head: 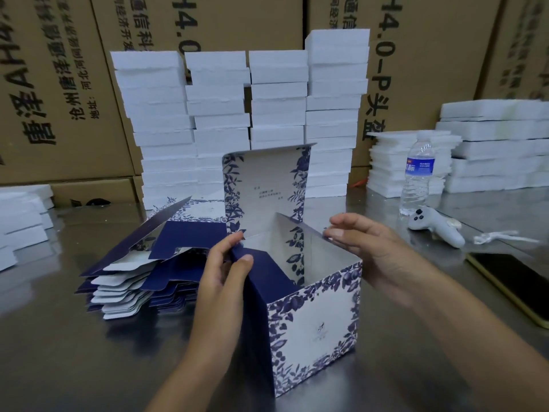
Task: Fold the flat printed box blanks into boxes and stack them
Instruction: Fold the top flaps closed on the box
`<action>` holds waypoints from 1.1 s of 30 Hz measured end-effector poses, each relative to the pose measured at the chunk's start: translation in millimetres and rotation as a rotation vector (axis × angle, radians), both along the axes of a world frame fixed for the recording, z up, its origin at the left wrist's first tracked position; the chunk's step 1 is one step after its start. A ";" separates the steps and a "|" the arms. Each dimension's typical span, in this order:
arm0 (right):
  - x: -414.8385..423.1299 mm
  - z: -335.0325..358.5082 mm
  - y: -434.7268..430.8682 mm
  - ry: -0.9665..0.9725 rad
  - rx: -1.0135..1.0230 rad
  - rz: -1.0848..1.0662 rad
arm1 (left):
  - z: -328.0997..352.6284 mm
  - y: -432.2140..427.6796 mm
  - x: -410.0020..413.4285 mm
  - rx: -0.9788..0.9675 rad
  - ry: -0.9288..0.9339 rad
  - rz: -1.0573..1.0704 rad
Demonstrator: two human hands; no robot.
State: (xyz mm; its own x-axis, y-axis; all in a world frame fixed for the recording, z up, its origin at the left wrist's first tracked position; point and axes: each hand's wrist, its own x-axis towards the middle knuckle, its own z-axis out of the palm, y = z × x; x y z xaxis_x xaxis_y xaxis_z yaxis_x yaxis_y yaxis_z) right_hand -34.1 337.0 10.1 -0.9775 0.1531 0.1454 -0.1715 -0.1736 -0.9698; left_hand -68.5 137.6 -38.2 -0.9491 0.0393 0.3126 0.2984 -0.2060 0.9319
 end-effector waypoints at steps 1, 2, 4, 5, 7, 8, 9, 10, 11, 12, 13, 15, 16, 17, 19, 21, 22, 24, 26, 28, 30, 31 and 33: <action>-3.8 4.8 -1.2 -0.025 0.037 -0.008 | -0.1 0.1 -0.3 -0.015 0.009 -0.010; -8.0 8.9 -2.7 -0.044 0.072 -0.021 | 0.4 0.3 -0.2 -0.031 0.020 -0.025; -18.0 13.8 -5.4 -0.090 0.163 -0.047 | 1.5 -0.1 -0.5 -0.061 0.033 -0.048; -22.8 14.8 -6.5 -0.122 0.220 -0.061 | 1.1 -0.4 -0.9 -0.063 0.027 -0.059; -30.4 15.5 -7.8 -0.182 0.319 -0.090 | 1.4 -1.0 -1.2 -0.042 0.011 -0.085; -33.1 15.5 -8.1 -0.197 0.357 -0.104 | 1.2 -1.5 -1.5 -0.033 0.013 -0.095; -35.2 15.2 -8.0 -0.205 0.397 -0.116 | 1.0 -1.7 -1.5 -0.030 0.016 -0.102; -36.3 14.8 -7.7 -0.210 0.442 -0.129 | 1.0 -1.9 -1.5 -0.027 0.016 -0.107; -37.0 14.8 -7.6 -0.216 0.488 -0.137 | 1.2 -1.9 -1.6 -0.024 0.018 -0.115; -37.4 14.8 -7.4 -0.224 0.524 -0.137 | 1.0 -1.7 -1.6 -0.021 0.018 -0.122; -37.6 14.9 -7.5 -0.237 0.545 -0.122 | 1.1 -1.6 -1.6 -0.020 0.019 -0.124; -37.4 15.9 -7.5 -0.255 0.582 -0.073 | 1.7 -1.4 -1.1 -0.023 0.022 -0.121; -37.7 16.9 -6.9 -0.249 0.617 -0.055 | 1.8 -1.3 -0.8 -0.025 0.024 -0.121; -38.1 18.3 -6.2 -0.228 0.661 -0.044 | 1.7 -1.1 -0.5 -0.023 0.024 -0.123; -40.1 21.3 -4.1 -0.176 0.760 -0.045 | 0.9 -1.4 -0.3 -0.017 0.015 -0.140; -41.8 24.6 -2.7 -0.144 0.867 -0.037 | 0.7 -1.9 -1.0 -0.019 0.009 -0.158; -42.2 26.2 -2.3 -0.139 0.909 -0.026 | 0.9 -2.2 -1.4 -0.014 0.008 -0.165; -42.9 27.8 -1.8 -0.136 0.946 -0.009 | 0.2 -3.0 -2.3 -0.009 0.011 -0.173; -42.6 26.0 -1.0 -0.132 0.919 -0.013 | -0.8 -3.1 -2.9 -0.003 0.019 -0.163; -40.5 22.1 0.5 -0.130 0.865 -0.022 | -1.2 -2.5 -3.6 0.007 0.034 -0.141; -36.7 20.0 2.3 -0.139 0.846 -0.016 | -0.6 -2.4 -5.0 -0.004 0.047 -0.124; -34.5 20.2 3.3 -0.141 0.850 -0.006 | -0.3 -2.5 -5.8 -0.010 0.048 -0.121; -30.1 22.3 6.5 -0.138 0.884 0.008 | -0.3 -2.5 -7.3 -0.020 0.045 -0.115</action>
